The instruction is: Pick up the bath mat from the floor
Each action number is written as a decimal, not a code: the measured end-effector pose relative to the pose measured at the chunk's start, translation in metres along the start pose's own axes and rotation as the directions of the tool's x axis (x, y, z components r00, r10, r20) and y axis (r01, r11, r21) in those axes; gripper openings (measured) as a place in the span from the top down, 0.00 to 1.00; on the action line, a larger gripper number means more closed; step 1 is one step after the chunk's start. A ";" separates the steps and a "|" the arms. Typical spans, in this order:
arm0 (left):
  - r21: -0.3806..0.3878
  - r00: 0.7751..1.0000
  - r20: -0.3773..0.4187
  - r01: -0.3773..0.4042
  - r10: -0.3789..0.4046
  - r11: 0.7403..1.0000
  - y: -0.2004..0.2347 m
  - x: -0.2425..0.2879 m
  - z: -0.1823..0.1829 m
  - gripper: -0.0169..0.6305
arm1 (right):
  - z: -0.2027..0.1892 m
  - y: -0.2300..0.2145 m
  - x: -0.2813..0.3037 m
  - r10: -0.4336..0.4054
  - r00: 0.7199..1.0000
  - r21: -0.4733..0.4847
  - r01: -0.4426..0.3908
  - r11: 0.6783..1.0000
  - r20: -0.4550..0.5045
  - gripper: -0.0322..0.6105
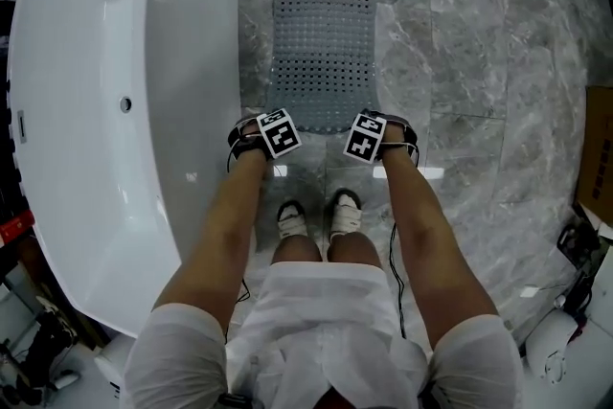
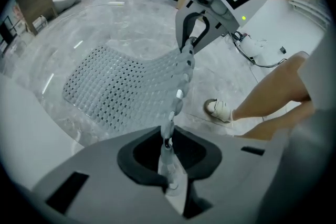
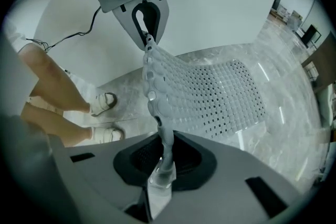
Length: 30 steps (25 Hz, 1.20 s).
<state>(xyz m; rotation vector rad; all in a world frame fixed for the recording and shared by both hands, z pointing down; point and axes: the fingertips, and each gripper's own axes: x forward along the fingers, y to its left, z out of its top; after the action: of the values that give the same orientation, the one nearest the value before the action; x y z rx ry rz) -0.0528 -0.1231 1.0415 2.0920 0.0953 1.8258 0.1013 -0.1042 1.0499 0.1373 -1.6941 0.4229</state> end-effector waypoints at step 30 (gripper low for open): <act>-0.031 0.994 -0.024 0.105 -0.106 0.994 -0.116 -0.163 -0.013 0.88 | 0.014 0.108 -0.166 0.103 0.995 0.055 -0.102 0.993 -0.001 0.85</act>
<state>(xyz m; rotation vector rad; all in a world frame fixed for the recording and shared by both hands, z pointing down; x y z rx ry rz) -0.0704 -0.0579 0.8529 2.0045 0.1807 1.7811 0.0822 -0.0342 0.8655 0.0896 -1.6908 0.5462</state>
